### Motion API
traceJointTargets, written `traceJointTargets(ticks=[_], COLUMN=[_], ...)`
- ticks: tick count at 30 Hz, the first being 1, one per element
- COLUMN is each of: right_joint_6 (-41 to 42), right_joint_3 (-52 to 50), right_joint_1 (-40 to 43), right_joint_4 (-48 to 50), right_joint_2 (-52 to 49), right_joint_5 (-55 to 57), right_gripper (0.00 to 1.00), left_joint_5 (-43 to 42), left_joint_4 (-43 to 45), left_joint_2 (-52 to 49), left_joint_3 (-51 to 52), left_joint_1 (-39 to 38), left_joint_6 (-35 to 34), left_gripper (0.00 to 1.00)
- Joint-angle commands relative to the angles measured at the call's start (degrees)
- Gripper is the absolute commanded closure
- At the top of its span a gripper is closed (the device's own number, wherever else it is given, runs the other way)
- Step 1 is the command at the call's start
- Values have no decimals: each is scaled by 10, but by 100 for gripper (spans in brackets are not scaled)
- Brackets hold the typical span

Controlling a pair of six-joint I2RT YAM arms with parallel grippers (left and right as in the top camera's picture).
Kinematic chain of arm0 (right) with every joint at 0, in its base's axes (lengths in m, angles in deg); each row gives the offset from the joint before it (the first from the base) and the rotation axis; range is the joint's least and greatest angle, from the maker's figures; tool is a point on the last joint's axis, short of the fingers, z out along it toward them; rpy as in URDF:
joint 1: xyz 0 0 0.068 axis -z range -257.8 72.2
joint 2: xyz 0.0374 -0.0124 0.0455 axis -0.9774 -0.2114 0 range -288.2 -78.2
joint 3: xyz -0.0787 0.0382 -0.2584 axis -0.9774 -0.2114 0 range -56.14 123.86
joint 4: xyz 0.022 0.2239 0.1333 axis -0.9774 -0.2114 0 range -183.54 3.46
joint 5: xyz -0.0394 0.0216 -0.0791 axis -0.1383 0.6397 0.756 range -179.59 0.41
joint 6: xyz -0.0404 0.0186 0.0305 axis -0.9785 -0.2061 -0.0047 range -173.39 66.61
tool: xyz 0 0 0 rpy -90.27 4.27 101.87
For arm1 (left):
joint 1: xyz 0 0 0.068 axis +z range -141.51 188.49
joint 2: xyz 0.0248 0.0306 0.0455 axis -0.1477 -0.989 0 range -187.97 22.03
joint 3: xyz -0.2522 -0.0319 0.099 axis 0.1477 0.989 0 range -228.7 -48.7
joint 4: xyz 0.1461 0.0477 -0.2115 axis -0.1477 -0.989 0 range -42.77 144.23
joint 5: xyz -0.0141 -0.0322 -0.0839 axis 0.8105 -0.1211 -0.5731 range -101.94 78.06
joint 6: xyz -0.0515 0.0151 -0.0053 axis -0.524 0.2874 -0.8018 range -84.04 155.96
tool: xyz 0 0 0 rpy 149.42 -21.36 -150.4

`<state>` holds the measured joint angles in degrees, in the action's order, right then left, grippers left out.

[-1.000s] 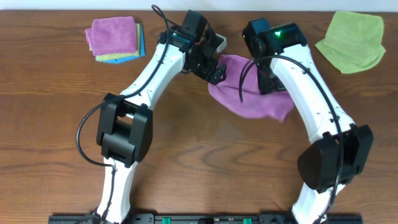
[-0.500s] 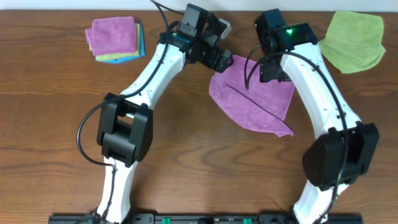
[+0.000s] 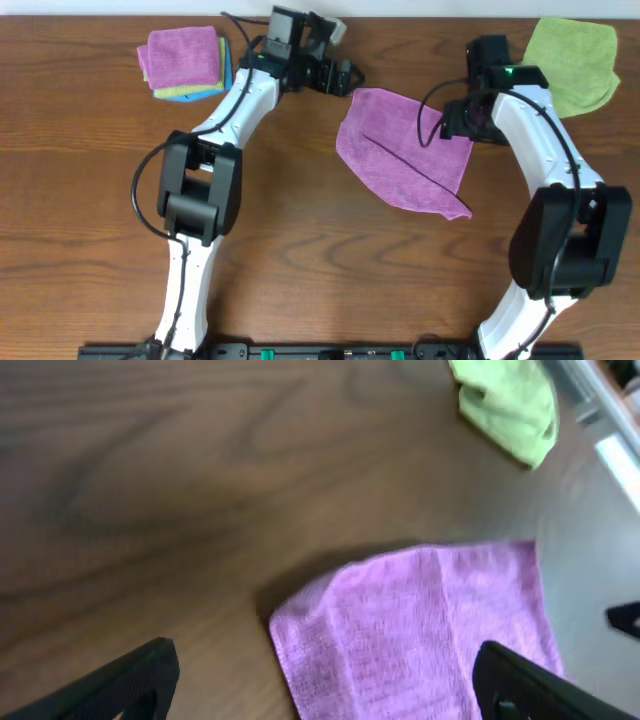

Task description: Fold the cloth

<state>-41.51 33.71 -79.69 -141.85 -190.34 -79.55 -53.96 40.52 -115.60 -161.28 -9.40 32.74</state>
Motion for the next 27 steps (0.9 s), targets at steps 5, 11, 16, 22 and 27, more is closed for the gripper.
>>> traceJointTargets(ticks=[5, 11, 16, 22, 27], right_joint_6=[-36, -41, -43, -66, -77], right_joint_3=[-8, -10, -11, -16, -16], right_joint_1=[23, 68, 88, 92, 92], right_joint_4=[38, 56, 56, 61, 70], right_joint_2=[-5, -5, -16, -46, -52], right_joint_5=[-23, -82, -115, -174, -202], right_gripper=[18, 19, 20, 20, 20], left_joint_5=[-79, -91, -106, -116, -121], left_joint_4=[37, 37, 33, 12, -7], left_joint_2=[-50, -55, -55, -55, -72], left_joint_3=[-18, -25, -24, -24, -24], left_joint_1=[11, 10, 9, 9, 9], left_joint_6=[-82, -87, -88, -62, -41], left_gripper=[5, 5, 5, 5, 5])
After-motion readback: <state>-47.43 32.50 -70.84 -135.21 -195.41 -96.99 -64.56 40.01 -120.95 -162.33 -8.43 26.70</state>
